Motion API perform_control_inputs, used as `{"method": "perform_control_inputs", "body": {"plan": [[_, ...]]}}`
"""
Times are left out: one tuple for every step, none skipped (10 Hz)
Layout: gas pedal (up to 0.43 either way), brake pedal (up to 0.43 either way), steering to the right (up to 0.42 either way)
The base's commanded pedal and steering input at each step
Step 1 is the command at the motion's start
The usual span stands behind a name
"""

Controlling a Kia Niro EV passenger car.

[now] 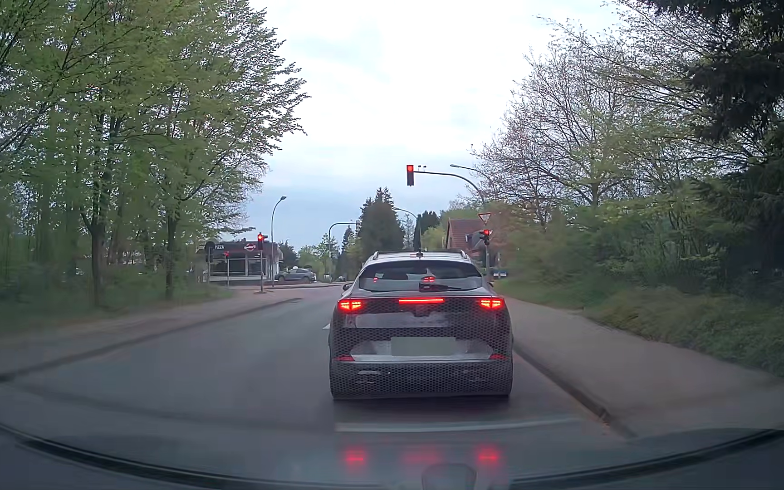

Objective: Follow the waypoints while adhering to traffic rules and regulations

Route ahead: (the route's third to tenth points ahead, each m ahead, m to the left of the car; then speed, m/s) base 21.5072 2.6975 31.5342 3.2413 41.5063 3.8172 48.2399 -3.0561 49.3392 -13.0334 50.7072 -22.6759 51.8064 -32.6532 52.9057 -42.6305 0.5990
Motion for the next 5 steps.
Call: {"method": "perform_control_inputs", "body": {"plan": [[0.000, 0.049, 0.002], [0.000, 0.055, 0.002], [0.000, 0.055, 0.002], [0.000, 0.055, 0.002], [0.000, 0.055, 0.002]]}}
